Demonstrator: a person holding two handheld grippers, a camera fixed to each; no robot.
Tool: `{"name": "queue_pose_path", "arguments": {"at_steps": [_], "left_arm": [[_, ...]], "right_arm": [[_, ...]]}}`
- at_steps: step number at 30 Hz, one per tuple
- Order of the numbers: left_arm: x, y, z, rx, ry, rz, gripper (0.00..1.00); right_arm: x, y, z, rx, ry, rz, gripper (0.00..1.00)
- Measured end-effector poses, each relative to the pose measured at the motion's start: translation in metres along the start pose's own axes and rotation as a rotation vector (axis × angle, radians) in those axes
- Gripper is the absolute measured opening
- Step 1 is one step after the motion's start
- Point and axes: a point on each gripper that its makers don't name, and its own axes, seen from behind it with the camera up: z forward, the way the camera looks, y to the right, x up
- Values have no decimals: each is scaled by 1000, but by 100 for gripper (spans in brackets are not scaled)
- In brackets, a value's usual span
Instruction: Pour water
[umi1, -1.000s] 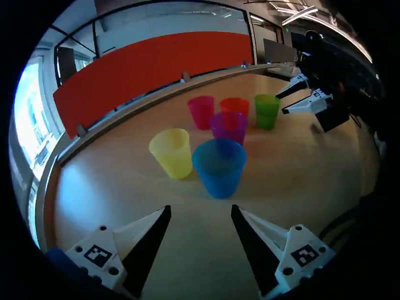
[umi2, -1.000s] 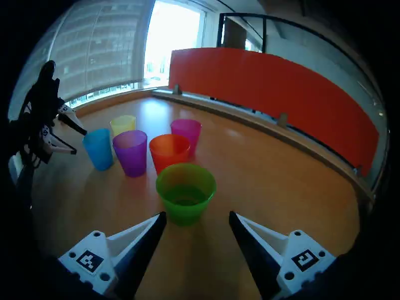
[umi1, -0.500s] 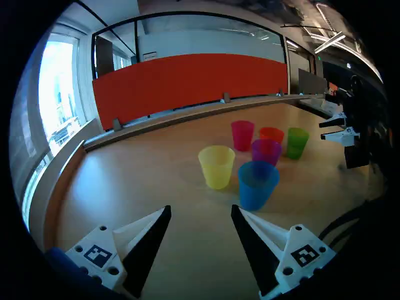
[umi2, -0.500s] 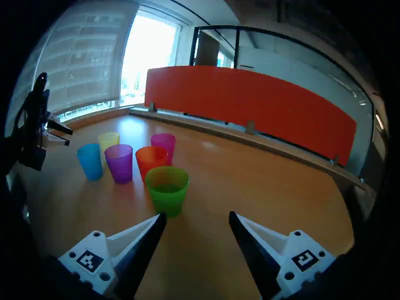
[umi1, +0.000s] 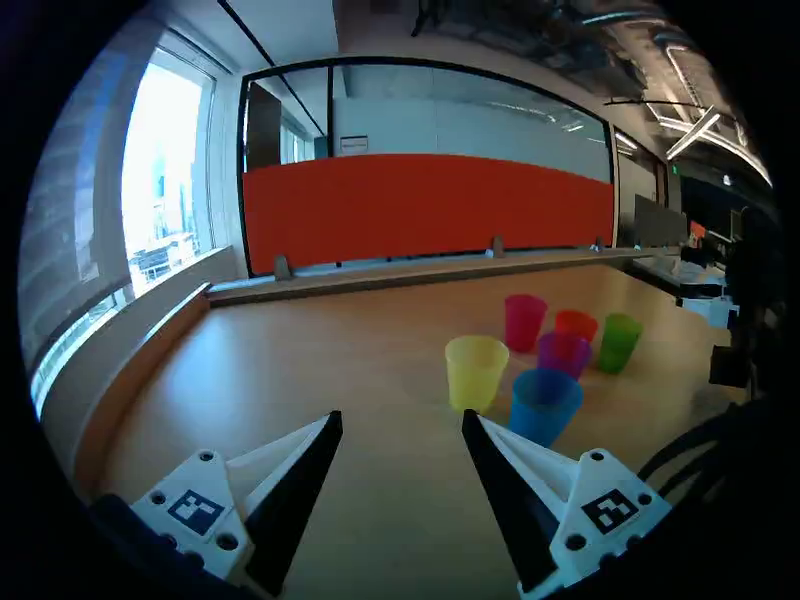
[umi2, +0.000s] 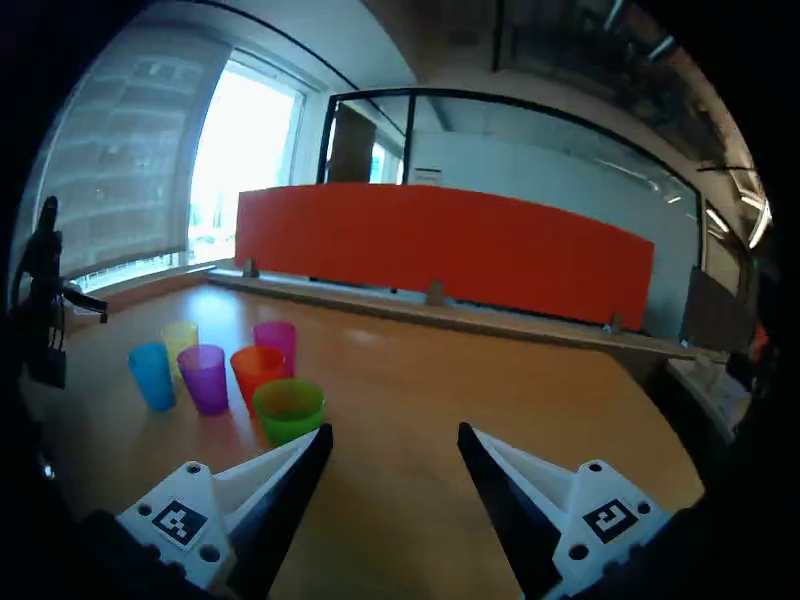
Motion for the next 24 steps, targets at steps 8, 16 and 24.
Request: {"name": "queue_pose_path", "arguments": {"at_steps": [8, 16, 24], "left_arm": [[25, -15, -10, 65, 111, -20, 89], [40, -25, -20, 118, 198, -22, 88], [53, -34, -31, 186, 281, -28, 88]], "right_arm": [[31, 23, -15, -106, 135, 25, 97], [43, 38, -25, -180, 216, 68, 97], [47, 36, -27, -207, 265, 89, 97]]}}
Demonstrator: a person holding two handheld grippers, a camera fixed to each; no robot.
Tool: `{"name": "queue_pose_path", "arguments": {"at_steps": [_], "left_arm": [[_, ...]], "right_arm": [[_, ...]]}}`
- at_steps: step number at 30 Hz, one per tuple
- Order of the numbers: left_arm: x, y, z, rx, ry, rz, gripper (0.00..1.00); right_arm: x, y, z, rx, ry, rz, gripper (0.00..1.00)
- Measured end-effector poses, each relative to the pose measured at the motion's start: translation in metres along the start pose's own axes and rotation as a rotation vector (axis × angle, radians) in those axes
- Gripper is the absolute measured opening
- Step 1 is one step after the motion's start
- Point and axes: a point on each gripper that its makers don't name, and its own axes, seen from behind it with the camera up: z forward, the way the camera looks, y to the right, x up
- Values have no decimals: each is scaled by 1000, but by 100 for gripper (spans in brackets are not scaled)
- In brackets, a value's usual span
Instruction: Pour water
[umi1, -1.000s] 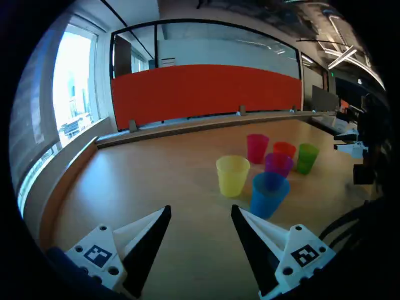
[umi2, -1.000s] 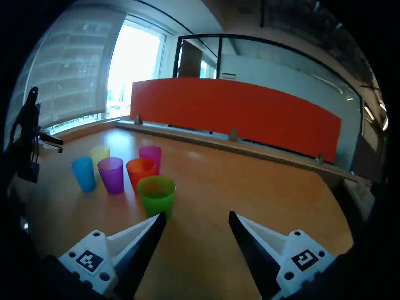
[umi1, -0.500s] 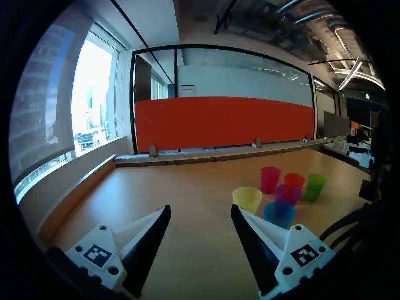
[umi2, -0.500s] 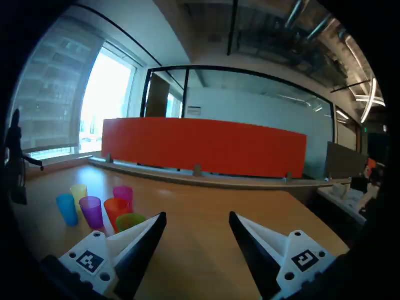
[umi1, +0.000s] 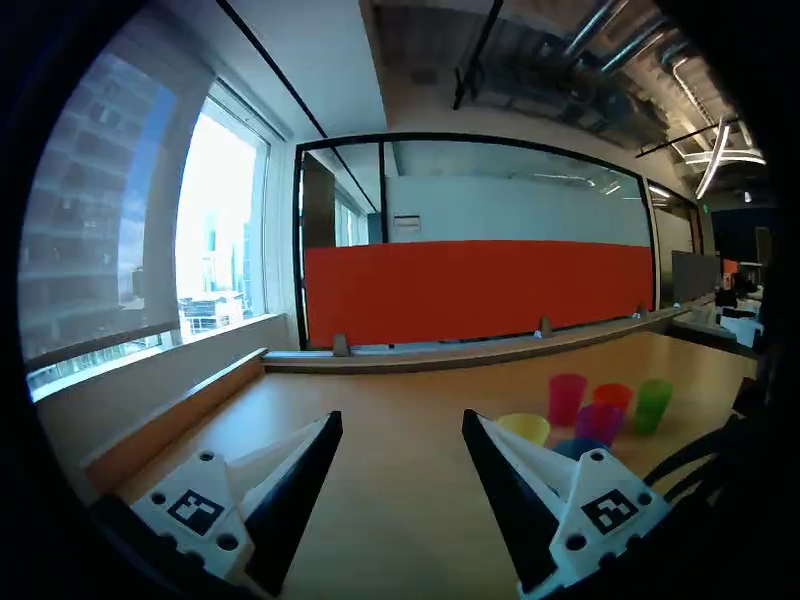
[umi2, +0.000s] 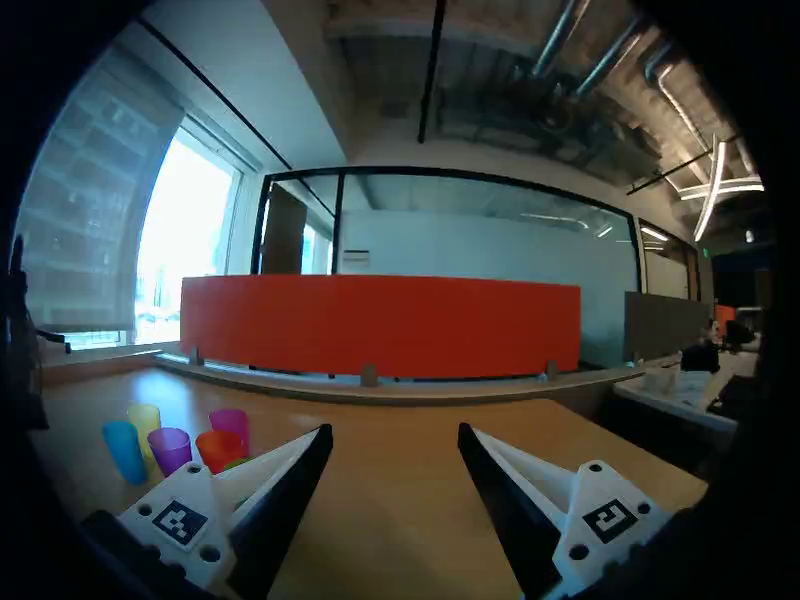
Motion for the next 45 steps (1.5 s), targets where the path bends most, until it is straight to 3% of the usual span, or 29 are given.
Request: {"name": "queue_pose_path", "arguments": {"at_steps": [6, 15, 27, 45], "left_arm": [[-8, 5, 1, -6, 1, -12, 89], [-1, 5, 3, 16, 48, -42, 89], [0, 8, 9, 58, 70, -8, 89], [-2, 24, 30, 54, 123, -4, 88]], "right_arm": [[1, -1, 2, -3, 9, 31, 97], [-1, 5, 1, -30, 3, 46, 97], [-4, 4, 2, -58, -27, 15, 97], [12, -5, 4, -95, -70, 23, 97]]}}
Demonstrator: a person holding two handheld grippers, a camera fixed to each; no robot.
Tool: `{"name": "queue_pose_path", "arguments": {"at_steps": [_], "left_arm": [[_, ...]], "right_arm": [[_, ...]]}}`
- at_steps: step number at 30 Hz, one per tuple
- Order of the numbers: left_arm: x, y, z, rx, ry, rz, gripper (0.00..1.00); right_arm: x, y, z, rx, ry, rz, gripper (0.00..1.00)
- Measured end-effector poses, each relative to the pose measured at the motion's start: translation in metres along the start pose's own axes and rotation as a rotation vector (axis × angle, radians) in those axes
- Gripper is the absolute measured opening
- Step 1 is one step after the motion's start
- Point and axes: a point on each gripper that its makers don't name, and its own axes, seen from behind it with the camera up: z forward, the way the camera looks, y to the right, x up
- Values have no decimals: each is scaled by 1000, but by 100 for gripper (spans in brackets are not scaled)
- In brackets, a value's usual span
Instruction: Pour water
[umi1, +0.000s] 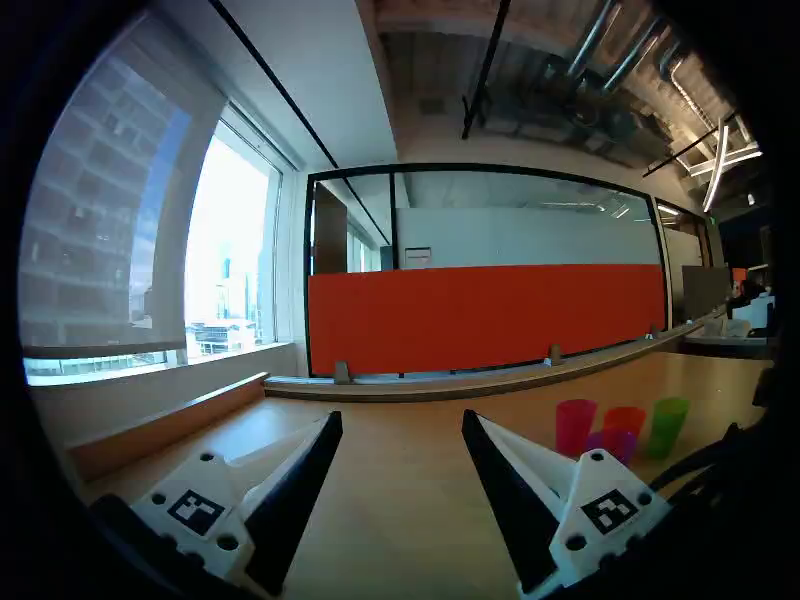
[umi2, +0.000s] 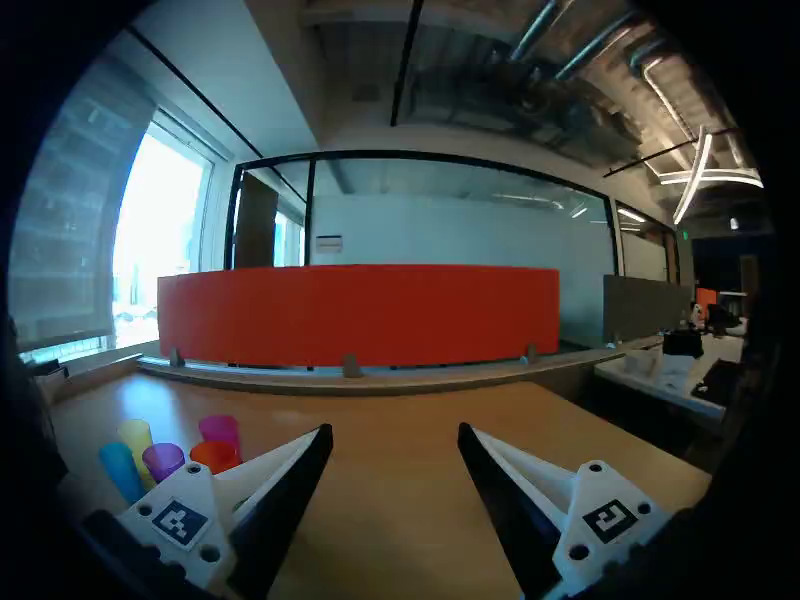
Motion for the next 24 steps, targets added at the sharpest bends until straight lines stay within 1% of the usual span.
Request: {"name": "queue_pose_path", "arguments": {"at_steps": [6, 9, 15, 18, 24], "left_arm": [[-4, 6, 6, -2, -2, 0, 88], [-8, 7, 6, 2, -6, -14, 88], [-14, 12, 7, 8, -6, -67, 88], [-18, 17, 7, 7, -4, -84, 88], [-27, 29, 9, -9, -19, -94, 88]], "right_arm": [[5, -2, 2, -5, 5, -24, 97], [5, -4, 1, -3, 3, -25, 97], [6, -4, 2, -3, 3, -31, 97], [6, -5, 1, 2, 4, -33, 97], [5, -5, -1, 3, 4, -38, 97]]}}
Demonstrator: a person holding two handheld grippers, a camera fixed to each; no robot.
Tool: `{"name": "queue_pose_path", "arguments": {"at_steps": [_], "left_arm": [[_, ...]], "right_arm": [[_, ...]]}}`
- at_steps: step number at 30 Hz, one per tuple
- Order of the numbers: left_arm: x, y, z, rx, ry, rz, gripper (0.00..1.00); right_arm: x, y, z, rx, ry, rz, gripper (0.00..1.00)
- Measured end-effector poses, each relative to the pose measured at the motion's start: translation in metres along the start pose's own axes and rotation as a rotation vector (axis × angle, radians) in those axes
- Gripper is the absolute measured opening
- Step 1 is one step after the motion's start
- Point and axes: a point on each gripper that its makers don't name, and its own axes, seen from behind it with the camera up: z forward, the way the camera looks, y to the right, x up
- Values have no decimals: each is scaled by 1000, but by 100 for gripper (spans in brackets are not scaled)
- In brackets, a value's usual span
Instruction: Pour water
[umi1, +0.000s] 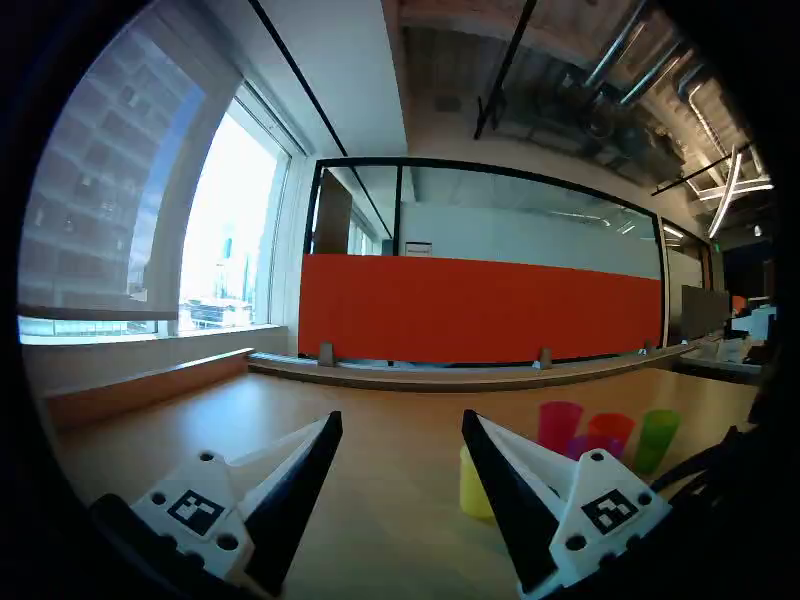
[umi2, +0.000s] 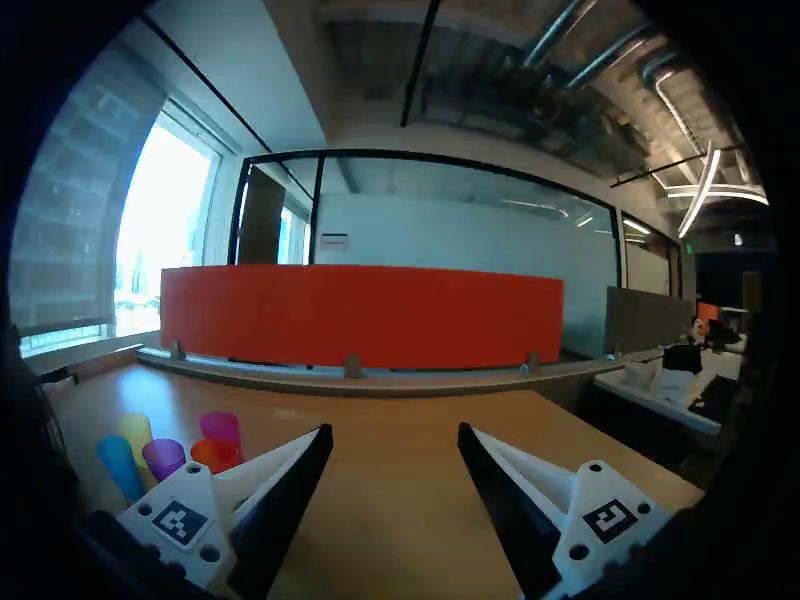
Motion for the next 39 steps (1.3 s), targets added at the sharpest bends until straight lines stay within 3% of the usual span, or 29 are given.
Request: {"name": "queue_pose_path", "arguments": {"at_steps": [12, 27, 39], "left_arm": [[-8, 1, 2, 0, -11, -6, 88], [-21, -3, 5, 16, -62, 52, 88], [-22, 1, 6, 16, -63, 55, 88]], "right_arm": [[4, 6, -5, -7, 10, 3, 97], [5, 9, -6, -12, 12, 3, 97], [2, 11, -5, -13, 11, 7, 97]]}}
